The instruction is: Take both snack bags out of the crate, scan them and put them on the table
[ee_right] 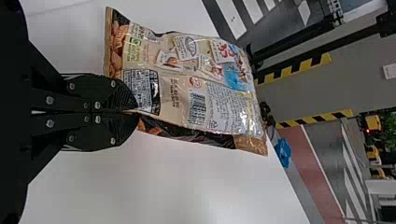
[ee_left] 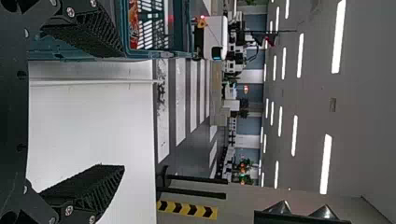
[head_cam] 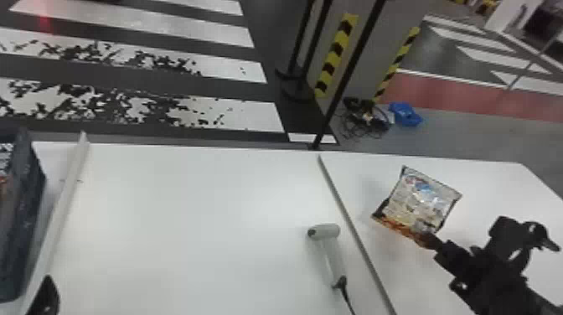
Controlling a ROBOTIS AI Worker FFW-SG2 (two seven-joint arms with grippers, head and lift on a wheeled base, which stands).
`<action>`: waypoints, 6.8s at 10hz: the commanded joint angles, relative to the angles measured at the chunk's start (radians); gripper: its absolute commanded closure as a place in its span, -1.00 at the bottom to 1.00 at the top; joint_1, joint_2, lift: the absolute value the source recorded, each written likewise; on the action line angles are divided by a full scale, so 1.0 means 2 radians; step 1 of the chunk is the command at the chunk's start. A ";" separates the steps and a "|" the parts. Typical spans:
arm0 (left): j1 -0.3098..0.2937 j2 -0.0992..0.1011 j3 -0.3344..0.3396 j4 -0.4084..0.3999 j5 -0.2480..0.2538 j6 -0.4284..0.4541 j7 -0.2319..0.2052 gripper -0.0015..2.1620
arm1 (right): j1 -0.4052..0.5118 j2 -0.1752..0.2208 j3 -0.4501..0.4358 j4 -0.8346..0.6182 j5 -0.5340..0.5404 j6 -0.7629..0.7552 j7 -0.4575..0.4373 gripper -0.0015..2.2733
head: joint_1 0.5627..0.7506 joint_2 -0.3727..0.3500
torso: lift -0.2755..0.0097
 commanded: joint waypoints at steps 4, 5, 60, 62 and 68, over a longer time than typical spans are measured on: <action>-0.001 0.001 0.000 -0.002 0.001 0.000 0.000 -0.86 | -0.019 -0.026 -0.001 0.092 -0.006 -0.063 -0.027 0.88 | 0.41 -0.94 | 0.28; 0.000 0.001 0.000 -0.002 0.001 0.000 0.000 -0.86 | -0.019 -0.027 0.002 0.095 -0.006 -0.083 -0.033 -0.15 | 0.41 -0.94 | 0.28; -0.524 0.170 0.027 0.141 0.179 0.778 -0.020 -0.87 | 0.220 0.049 0.543 -0.025 0.259 -0.537 -0.229 -0.96 | 0.41 0.84 | 0.28; -0.536 0.164 0.007 0.168 0.162 0.776 -0.025 -0.87 | 0.218 0.049 0.544 -0.022 0.259 -0.536 -0.229 -0.96 | 0.41 0.84 | 0.28; -0.551 0.142 -0.017 0.229 0.114 0.770 -0.046 -0.87 | 0.206 0.040 0.546 -0.018 0.252 -0.517 -0.224 -0.96 | 0.41 0.86 | 0.28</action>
